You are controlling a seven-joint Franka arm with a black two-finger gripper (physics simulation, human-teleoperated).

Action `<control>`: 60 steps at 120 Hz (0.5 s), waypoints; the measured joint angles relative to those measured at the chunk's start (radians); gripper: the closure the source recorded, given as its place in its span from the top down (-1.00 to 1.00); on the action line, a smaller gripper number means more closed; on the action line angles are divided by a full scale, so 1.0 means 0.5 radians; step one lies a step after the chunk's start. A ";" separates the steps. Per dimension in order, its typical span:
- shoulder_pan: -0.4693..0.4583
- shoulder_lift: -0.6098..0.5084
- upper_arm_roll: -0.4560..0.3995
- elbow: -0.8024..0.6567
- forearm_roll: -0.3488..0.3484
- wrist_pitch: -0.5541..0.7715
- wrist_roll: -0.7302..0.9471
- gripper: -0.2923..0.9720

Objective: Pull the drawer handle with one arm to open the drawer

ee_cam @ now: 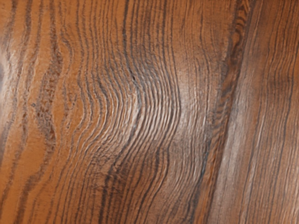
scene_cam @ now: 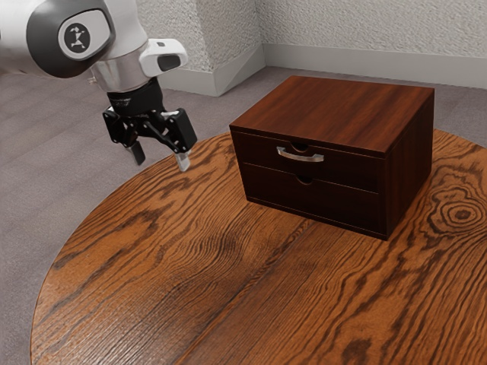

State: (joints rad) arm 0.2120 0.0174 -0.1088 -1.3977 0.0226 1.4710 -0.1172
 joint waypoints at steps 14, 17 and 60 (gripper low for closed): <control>-0.083 0.000 0.086 -0.003 -0.071 -0.002 0.000 0.54; -0.094 0.000 0.098 -0.003 -0.087 -0.003 0.000 0.54; -0.059 -0.118 0.140 0.551 -0.412 -0.017 0.687 0.54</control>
State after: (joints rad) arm 0.1827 -0.0418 -0.0390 -1.1222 -0.1834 1.4627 0.2262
